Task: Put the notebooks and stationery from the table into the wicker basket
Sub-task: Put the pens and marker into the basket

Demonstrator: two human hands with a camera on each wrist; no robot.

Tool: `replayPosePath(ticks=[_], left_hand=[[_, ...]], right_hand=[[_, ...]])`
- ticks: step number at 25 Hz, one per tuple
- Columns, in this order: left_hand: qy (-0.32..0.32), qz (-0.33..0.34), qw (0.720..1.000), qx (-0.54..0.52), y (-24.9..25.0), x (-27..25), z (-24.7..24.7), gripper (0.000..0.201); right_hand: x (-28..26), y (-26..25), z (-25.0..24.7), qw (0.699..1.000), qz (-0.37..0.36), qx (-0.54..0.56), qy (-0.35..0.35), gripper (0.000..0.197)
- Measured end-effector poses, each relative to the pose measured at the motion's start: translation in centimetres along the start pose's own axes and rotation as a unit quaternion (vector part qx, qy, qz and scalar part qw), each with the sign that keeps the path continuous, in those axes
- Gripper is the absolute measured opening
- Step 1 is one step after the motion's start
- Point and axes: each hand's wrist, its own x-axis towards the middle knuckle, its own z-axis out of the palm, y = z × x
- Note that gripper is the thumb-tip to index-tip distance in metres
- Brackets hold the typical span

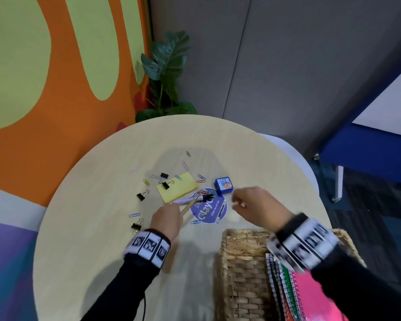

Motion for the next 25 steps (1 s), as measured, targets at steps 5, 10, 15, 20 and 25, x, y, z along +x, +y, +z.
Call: replayPosePath(ticks=[5, 10, 15, 20, 25], left_hand=[[0.011, -0.031, 0.987, -0.157, -2.0, -8.5, -0.8, 0.014], [0.002, -0.124, 0.956, -0.268, -4.2, -12.3, 1.0, 0.016], [0.01, -0.109, 0.949, -0.296, -3.5, -13.1, 0.6, 0.017], [0.038, -0.036, 0.946, -0.321, 0.4, -13.1, -2.2, 0.024], [0.002, 0.037, 0.929, -0.369, 4.7, -13.3, -3.2, 0.038]], right_hand=[[12.7, -5.0, 3.1, 0.976, -0.114, -0.131, -0.134, 0.025], [16.8, -5.4, 7.3, 0.949, -0.122, -0.221, -0.19, 0.014], [16.4, -5.1, 7.7, 0.963, -0.119, -0.179, -0.165, 0.038], [7.4, -4.4, -0.1, 0.996, -0.038, -0.053, -0.062, 0.021], [-6.5, 0.5, 2.7, 0.99, 0.087, 0.093, -0.059, 0.007]])
